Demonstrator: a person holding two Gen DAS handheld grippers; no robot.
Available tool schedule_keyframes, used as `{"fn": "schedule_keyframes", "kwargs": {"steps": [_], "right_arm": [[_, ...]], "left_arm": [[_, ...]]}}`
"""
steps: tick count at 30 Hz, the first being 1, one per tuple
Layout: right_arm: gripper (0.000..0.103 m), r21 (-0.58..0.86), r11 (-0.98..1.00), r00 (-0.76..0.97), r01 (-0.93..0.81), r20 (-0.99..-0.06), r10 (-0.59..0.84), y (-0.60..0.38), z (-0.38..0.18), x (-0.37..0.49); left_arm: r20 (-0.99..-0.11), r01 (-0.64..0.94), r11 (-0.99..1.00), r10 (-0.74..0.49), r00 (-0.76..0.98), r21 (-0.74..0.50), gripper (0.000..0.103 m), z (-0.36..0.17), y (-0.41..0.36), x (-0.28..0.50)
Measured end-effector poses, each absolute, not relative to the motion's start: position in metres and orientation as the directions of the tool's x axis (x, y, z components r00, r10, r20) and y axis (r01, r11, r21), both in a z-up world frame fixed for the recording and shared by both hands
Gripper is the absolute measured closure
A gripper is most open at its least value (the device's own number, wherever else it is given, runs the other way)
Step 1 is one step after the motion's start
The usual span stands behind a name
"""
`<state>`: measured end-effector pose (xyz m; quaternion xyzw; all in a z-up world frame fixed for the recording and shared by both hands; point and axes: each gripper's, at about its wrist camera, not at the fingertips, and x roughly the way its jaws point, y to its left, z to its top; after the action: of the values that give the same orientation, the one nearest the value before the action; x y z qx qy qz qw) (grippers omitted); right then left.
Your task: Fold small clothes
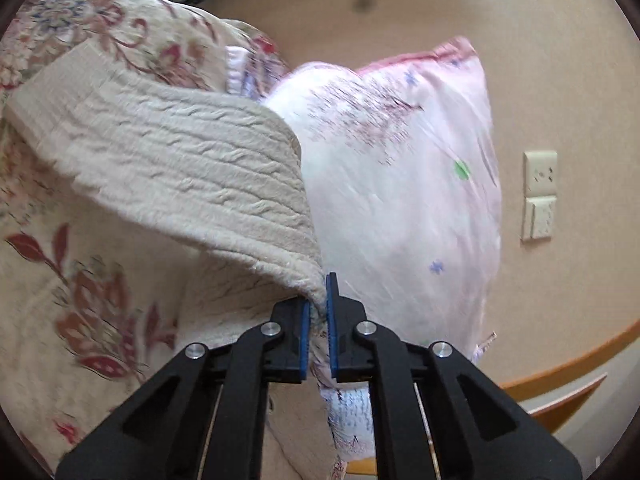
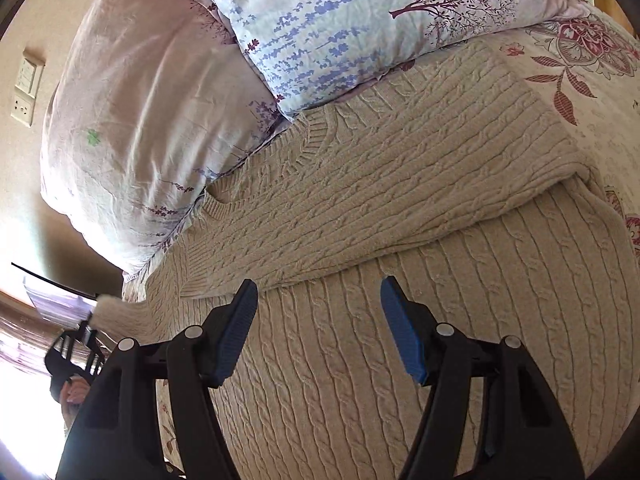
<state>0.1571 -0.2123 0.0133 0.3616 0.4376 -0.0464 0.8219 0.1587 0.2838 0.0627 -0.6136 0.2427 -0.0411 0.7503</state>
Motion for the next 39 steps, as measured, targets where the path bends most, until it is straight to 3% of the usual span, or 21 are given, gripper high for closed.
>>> {"fn": "schedule_keyframes", "kwargs": {"steps": [3, 7, 19, 24, 29, 33, 39], "right_arm": [[0.037, 0.557, 0.733, 0.617, 0.390, -0.749, 0.242, -0.215, 0.015, 0.153], [0.037, 0.556, 0.726, 0.621, 0.405, -0.750, 0.228, -0.224, 0.016, 0.143], [0.037, 0.543, 0.703, 0.612, 0.459, -0.767, 0.194, -0.251, 0.010, 0.122], [0.037, 0.537, 0.715, 0.604, 0.448, -0.771, 0.201, -0.247, 0.009, 0.125], [0.037, 0.540, 0.719, 0.602, 0.437, -0.770, 0.212, -0.244, 0.008, 0.127], [0.037, 0.543, 0.720, 0.602, 0.431, -0.768, 0.219, -0.242, 0.007, 0.129], [0.037, 0.547, 0.716, 0.598, 0.434, -0.769, 0.225, -0.246, 0.005, 0.127]], "left_arm": [[-0.278, -0.169, 0.278, -0.423, 0.862, -0.946, 0.096, 0.076, 0.243, 0.173], [-0.296, -0.145, 0.324, -0.487, 0.822, -0.935, 0.096, 0.073, 0.193, 0.179], [-0.494, -0.320, 0.390, -0.526, 0.693, -0.864, 0.095, -0.006, 0.126, 0.179], [-0.524, -0.373, 0.373, -0.529, 0.667, -0.850, 0.089, -0.026, 0.125, 0.175], [-0.504, -0.376, 0.340, -0.502, 0.703, -0.862, 0.071, -0.014, 0.144, 0.170], [-0.489, -0.419, 0.252, -0.453, 0.745, -0.872, 0.072, -0.015, 0.175, 0.166], [-0.454, -0.431, 0.149, -0.389, 0.802, -0.890, 0.093, -0.013, 0.210, 0.170]]}}
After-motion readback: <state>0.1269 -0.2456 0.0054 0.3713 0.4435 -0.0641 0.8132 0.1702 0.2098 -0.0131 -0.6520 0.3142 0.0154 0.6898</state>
